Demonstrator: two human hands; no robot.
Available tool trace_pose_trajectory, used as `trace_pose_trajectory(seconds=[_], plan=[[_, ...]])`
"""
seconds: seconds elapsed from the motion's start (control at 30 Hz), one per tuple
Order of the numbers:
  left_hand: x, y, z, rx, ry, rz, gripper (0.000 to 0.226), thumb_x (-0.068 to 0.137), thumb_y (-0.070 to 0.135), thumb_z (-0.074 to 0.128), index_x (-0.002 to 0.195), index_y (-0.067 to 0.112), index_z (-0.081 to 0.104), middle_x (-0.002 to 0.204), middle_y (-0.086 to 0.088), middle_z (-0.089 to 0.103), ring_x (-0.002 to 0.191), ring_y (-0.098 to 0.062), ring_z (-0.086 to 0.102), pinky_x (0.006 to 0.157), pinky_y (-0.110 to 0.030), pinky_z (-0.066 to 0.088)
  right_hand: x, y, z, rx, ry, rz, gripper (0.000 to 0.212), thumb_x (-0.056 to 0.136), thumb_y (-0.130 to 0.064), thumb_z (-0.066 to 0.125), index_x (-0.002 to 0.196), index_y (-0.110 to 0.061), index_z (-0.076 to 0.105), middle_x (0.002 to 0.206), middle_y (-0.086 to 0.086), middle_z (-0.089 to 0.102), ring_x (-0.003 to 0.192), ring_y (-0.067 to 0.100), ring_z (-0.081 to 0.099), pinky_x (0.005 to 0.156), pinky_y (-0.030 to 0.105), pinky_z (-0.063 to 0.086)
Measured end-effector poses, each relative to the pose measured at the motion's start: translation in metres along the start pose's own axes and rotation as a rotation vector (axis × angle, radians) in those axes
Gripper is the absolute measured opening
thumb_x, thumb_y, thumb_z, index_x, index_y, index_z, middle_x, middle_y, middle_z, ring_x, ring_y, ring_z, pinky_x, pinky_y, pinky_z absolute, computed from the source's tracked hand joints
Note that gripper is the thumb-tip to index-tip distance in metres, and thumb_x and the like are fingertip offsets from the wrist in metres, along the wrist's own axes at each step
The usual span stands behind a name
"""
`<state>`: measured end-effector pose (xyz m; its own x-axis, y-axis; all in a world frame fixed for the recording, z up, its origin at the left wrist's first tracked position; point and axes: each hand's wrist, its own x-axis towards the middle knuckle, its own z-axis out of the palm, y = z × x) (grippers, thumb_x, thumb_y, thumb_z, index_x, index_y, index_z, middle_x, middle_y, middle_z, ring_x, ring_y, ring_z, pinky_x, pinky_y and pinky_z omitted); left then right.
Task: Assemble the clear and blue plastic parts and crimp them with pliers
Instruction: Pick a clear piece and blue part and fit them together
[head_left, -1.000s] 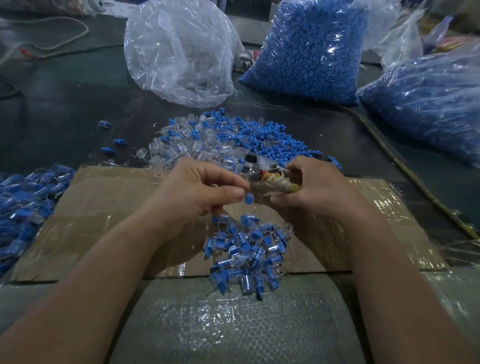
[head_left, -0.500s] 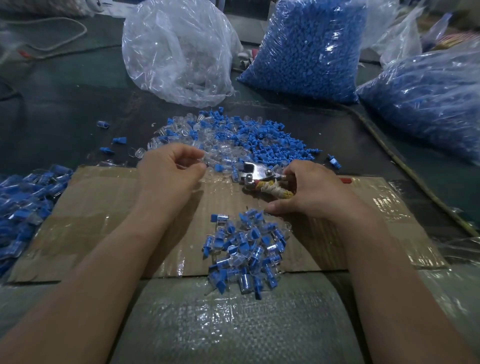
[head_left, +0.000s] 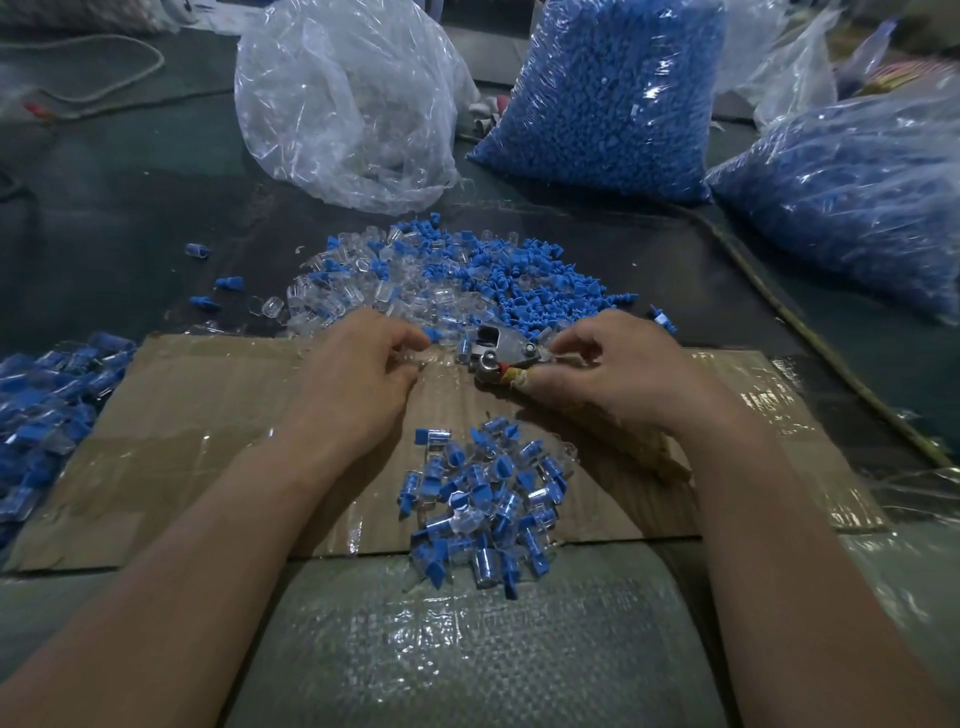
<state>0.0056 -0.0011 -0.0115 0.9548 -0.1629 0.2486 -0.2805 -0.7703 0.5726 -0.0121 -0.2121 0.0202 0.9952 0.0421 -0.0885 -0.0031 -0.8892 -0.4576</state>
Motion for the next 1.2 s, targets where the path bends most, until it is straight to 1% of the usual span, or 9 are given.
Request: trace_pose_trajectory(seconds=[0.1,0.2,0.27,0.37,0.57,0.67,0.83,1.03,1.2], plan=[[-0.002,0.002,-0.002,-0.049,0.059,-0.01,0.02,0.086,0.015,0.063,0.106,0.016,0.067,0.094,0.007,0.055,0.083,-0.005,0.048,0.076,-0.018,0.034,0.003,0.007,-0.007,0.119,0.322,0.026,0.011,0.084,-0.039,0.061,0.078,-0.032,0.056,0.073,-0.022,0.051,0.068,-0.006,0.048,0.056,0.014,0.033],[-0.003,0.003,-0.005,-0.164,0.118,-0.041,0.028,0.086,0.011,0.061,0.114,0.016,0.063,0.087,0.012,0.056,0.075,0.003,0.049,0.064,-0.004,0.036,0.005,0.02,-0.016,0.223,0.637,0.137,0.009,0.088,-0.026,0.06,0.081,-0.031,0.058,0.072,-0.019,0.056,0.067,-0.006,0.051,0.064,0.015,0.036],[-0.003,0.004,-0.007,-0.372,0.092,-0.108,0.023,0.086,0.01,0.062,0.108,0.016,0.065,0.084,0.012,0.06,0.079,-0.001,0.057,0.072,-0.009,0.046,0.008,0.029,-0.019,0.247,0.699,0.217,0.008,0.088,-0.022,0.058,0.084,-0.029,0.06,0.081,-0.011,0.061,0.075,0.002,0.055,0.072,0.021,0.039],[-0.006,0.009,-0.011,-0.581,0.062,-0.18,0.012,0.083,0.012,0.065,0.088,0.023,0.066,0.083,0.004,0.066,0.081,-0.013,0.065,0.081,-0.035,0.055,0.015,0.041,-0.015,0.202,0.619,0.303,0.01,0.088,-0.021,0.058,0.092,-0.025,0.066,0.093,-0.005,0.065,0.086,0.009,0.056,0.076,0.025,0.04],[-0.007,0.012,-0.016,-0.633,0.054,-0.179,0.011,0.083,0.014,0.064,0.082,0.024,0.063,0.076,0.004,0.067,0.064,0.001,0.063,0.058,-0.012,0.052,0.028,0.045,-0.001,0.007,0.387,0.382,0.024,0.085,-0.028,0.062,0.107,-0.02,0.068,0.111,0.001,0.066,0.102,0.022,0.057,0.082,0.03,0.041],[-0.007,0.014,-0.016,-0.736,0.011,-0.231,0.012,0.083,0.008,0.062,0.088,0.018,0.065,0.077,0.002,0.067,0.061,0.002,0.063,0.052,-0.014,0.052,0.03,0.044,0.0,-0.017,0.38,0.399,0.016,0.084,-0.028,0.064,0.097,-0.021,0.07,0.106,0.002,0.067,0.1,0.022,0.058,0.082,0.032,0.043],[-0.005,0.011,-0.016,-0.992,-0.112,-0.339,0.015,0.081,0.003,0.058,0.092,0.01,0.065,0.085,-0.009,0.071,0.066,-0.01,0.065,0.062,-0.026,0.058,0.031,0.044,0.001,0.03,0.355,0.369,0.008,0.084,-0.022,0.065,0.08,-0.029,0.062,0.098,0.0,0.066,0.094,0.019,0.058,0.081,0.033,0.045],[-0.003,0.01,-0.017,-1.21,-0.185,-0.36,0.015,0.078,0.004,0.055,0.091,0.005,0.064,0.078,-0.007,0.071,0.062,-0.01,0.064,0.051,-0.017,0.051,0.018,0.025,-0.007,0.362,0.556,0.15,0.008,0.083,-0.024,0.067,0.078,-0.029,0.063,0.076,-0.016,0.062,0.068,-0.003,0.056,0.06,0.009,0.043],[-0.005,0.012,-0.015,-1.234,-0.229,-0.35,0.023,0.068,0.012,0.058,0.089,0.005,0.064,0.076,-0.008,0.071,0.062,-0.011,0.064,0.051,-0.017,0.051,-0.007,-0.02,0.0,0.635,0.424,-0.126,0.025,0.084,-0.012,0.063,0.083,-0.037,0.061,0.079,-0.015,0.065,0.071,-0.006,0.06,0.068,0.012,0.051]])
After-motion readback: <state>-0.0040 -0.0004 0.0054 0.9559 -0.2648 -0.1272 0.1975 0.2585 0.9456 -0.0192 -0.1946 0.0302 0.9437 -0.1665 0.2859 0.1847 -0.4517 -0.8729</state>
